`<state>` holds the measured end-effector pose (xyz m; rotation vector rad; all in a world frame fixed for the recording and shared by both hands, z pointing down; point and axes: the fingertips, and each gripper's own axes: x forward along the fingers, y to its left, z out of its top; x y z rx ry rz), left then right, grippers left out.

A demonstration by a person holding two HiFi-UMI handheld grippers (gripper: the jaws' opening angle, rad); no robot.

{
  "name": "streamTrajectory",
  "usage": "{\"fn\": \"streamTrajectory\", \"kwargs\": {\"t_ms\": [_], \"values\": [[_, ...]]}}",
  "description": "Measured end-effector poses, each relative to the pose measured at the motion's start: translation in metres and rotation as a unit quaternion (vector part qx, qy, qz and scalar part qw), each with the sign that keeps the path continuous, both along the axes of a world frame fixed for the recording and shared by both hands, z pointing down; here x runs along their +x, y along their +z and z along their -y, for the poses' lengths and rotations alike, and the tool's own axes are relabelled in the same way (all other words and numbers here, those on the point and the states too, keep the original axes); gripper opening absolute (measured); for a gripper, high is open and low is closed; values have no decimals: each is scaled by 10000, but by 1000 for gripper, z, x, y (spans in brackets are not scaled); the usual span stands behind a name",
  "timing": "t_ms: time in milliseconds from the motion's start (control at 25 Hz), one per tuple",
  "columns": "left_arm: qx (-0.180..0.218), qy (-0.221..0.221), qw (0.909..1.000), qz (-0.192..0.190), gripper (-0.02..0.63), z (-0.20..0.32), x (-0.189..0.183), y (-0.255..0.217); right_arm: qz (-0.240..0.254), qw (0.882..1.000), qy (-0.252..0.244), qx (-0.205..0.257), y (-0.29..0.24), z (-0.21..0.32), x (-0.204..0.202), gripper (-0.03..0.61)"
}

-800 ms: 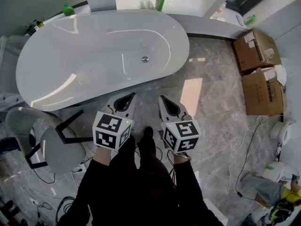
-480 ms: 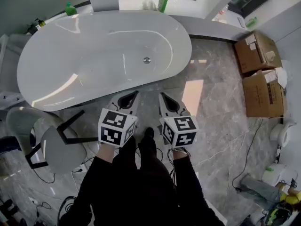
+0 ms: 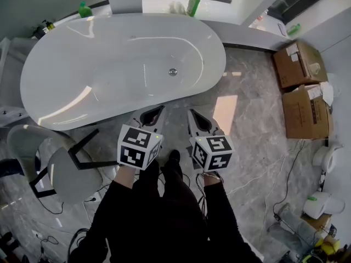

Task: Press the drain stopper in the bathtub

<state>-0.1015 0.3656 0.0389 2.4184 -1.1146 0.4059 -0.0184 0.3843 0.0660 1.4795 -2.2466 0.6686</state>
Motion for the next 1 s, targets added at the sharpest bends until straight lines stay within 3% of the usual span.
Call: {"fn": "streamTrajectory", "kwargs": {"t_ms": [480,1000], "values": [[-162,38,9999,4,8,17,-21,13,-120,9999,97,-76,5,12,-5,2],[-213,-130,9996,95,8,68,4,16,-85,9999,-35,-141,16,67,26,1]]}}
